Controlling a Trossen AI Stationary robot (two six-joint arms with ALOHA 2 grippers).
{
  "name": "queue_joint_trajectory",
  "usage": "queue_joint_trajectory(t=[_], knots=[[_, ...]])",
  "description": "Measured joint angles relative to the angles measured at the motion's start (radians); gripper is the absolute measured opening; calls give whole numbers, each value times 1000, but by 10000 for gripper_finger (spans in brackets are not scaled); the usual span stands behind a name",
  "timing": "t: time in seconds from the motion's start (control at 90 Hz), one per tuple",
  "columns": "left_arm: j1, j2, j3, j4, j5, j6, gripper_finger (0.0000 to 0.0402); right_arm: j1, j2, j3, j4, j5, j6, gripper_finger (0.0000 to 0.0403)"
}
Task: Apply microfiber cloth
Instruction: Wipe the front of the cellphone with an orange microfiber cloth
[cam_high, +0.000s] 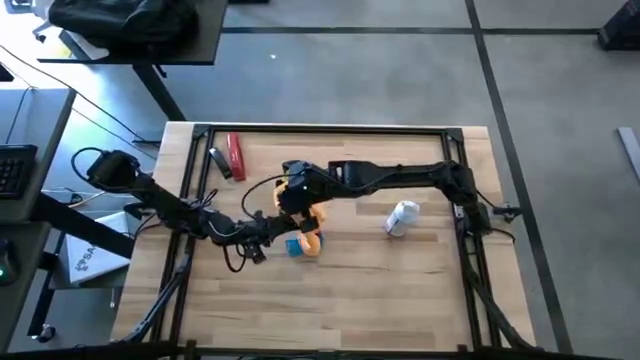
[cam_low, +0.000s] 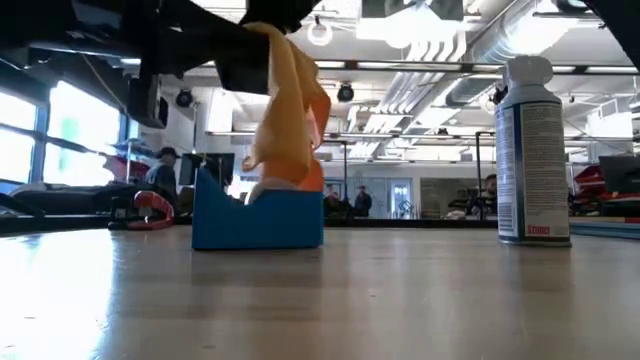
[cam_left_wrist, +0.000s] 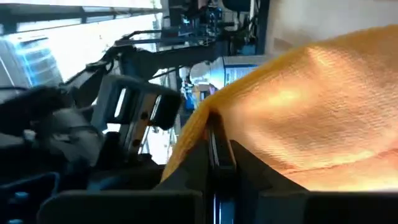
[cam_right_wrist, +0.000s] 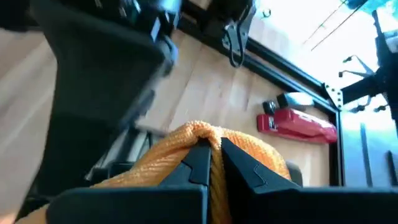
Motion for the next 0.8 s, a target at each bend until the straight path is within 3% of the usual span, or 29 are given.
queue_joint_trajectory(t=[0.189,0.467,0.8], knots=[[-2,1,-4,-11,25,32,14,13,-4,0,-81,-122,63,0],[2,2,-5,-23,58,41,14,63,-6,1,-157,-131,124,0],[3,0,-4,1,110,47,14,51,-2,-3,-12,-119,20,0]])
